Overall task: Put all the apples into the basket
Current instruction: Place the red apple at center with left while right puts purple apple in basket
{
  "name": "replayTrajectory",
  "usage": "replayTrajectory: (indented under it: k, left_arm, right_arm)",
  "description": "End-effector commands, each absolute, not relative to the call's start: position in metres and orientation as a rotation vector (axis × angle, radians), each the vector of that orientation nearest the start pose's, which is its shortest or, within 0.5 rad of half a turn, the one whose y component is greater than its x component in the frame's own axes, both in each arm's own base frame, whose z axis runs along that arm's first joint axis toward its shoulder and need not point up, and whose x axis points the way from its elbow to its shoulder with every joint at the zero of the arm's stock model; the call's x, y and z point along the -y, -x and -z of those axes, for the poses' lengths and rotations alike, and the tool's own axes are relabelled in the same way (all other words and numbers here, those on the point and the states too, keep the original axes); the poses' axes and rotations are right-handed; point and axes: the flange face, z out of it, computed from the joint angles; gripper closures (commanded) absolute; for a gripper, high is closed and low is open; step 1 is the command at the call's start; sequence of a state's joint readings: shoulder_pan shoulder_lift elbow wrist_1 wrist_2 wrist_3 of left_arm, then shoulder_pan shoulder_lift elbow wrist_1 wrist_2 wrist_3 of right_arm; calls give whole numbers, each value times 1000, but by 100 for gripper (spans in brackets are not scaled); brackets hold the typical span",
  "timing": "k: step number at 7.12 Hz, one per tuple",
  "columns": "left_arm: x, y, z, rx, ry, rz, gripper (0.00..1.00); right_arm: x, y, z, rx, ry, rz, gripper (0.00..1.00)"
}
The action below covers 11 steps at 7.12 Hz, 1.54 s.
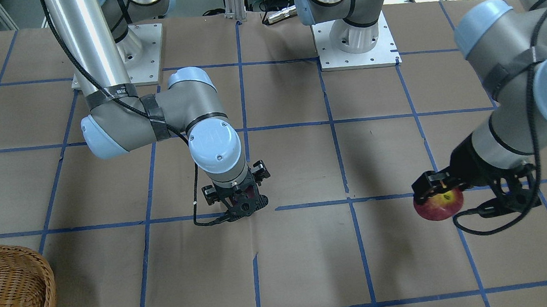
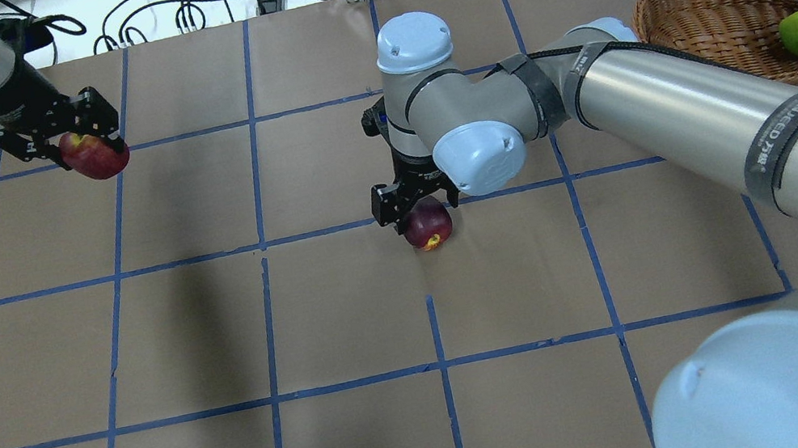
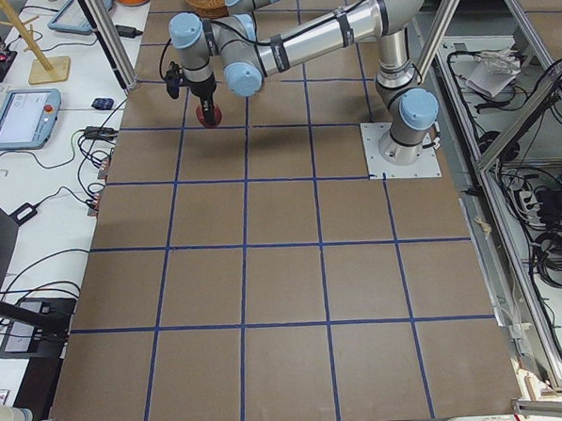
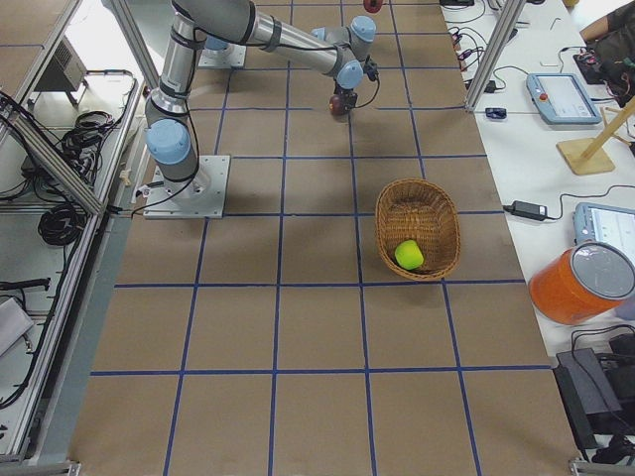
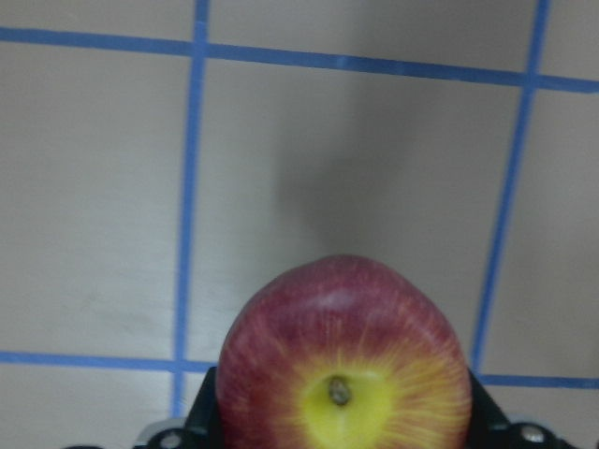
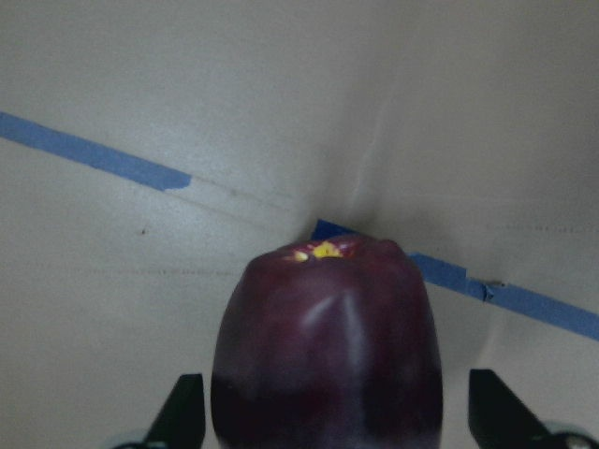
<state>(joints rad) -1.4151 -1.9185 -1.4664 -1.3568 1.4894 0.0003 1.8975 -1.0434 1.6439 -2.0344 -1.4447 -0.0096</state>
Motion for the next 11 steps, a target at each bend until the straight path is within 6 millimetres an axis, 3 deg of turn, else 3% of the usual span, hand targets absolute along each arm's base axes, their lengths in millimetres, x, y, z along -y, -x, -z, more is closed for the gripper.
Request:
replayTrajectory:
  k: [1,2,3,4,5,6,7,8,9,10,11]
  left_arm:
    - [614,147,-360,-3209,327,-52,87]
    - [600,187,-347,-3196,364,-93,87]
    - [593,205,-337,-3199,371,-62,87]
    - [589,211,-319,-3192,413,-85,87]
    - [586,222,-308,-3197,413,-67,87]
    - [581,245,-298,-3204,358,-78,87]
    - [571,290,-291,-3283,275,-76,87]
    - [556,334,-273,-3318,239,-109,87]
    - [548,354,-255,-3308,200,-141,85]
    - [549,361,-234,-3302,218,-158,58]
    - [543,367,-216,-3287,196,-190,50]
  right_arm:
    - [543,-339,-191,-2982,481,-251,28]
    - [543,-339,-192,-2979,478,-249,79]
    - [545,-339,-200,-2987,458,-229,100]
    - [553,-326,-225,-2998,396,-180,100]
    - [563,-292,-252,-3018,316,-156,100]
    - [580,-230,-282,-3018,158,-143,100]
    - [589,-166,-312,-3023,23,-114,100]
    - [600,-104,-327,-3019,-130,-65,100]
    - [614,-35,-336,-3024,-185,-10,100]
    - [627,39,-354,-3075,-120,56,100]
    - [639,92,-361,-3140,-34,74,100]
